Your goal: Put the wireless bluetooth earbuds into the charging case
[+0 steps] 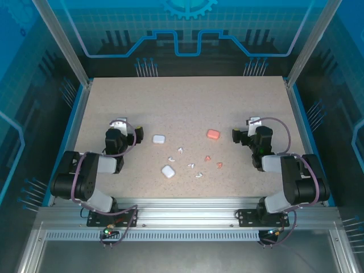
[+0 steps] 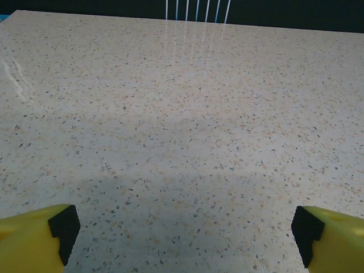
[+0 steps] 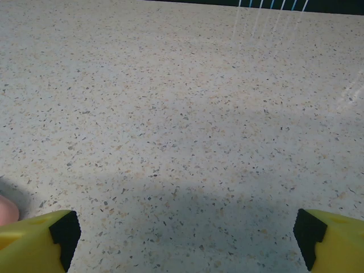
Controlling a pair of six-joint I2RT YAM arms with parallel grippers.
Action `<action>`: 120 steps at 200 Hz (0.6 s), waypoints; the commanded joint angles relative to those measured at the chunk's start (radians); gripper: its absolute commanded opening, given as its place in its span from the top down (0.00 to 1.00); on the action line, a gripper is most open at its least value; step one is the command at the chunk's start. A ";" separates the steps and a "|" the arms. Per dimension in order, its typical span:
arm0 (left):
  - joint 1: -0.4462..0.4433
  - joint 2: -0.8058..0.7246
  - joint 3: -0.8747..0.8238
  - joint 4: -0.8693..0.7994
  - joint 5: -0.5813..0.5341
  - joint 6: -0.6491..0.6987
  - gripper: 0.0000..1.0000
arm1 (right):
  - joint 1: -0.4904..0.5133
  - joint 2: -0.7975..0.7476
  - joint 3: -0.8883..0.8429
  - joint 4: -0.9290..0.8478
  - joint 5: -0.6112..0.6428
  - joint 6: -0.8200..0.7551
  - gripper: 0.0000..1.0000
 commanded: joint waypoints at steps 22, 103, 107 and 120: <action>0.004 0.013 0.023 0.021 0.023 0.028 0.01 | 0.014 0.013 0.021 0.044 0.011 -0.015 0.00; 0.012 0.013 0.028 0.012 0.032 0.021 0.01 | 0.015 0.013 0.022 0.043 0.011 -0.015 0.00; 0.012 0.013 0.028 0.012 0.033 0.020 0.01 | 0.014 0.013 0.021 0.043 0.011 -0.014 0.00; 0.012 0.013 0.027 0.012 0.032 0.020 0.01 | 0.015 0.013 0.021 0.042 0.010 -0.014 0.00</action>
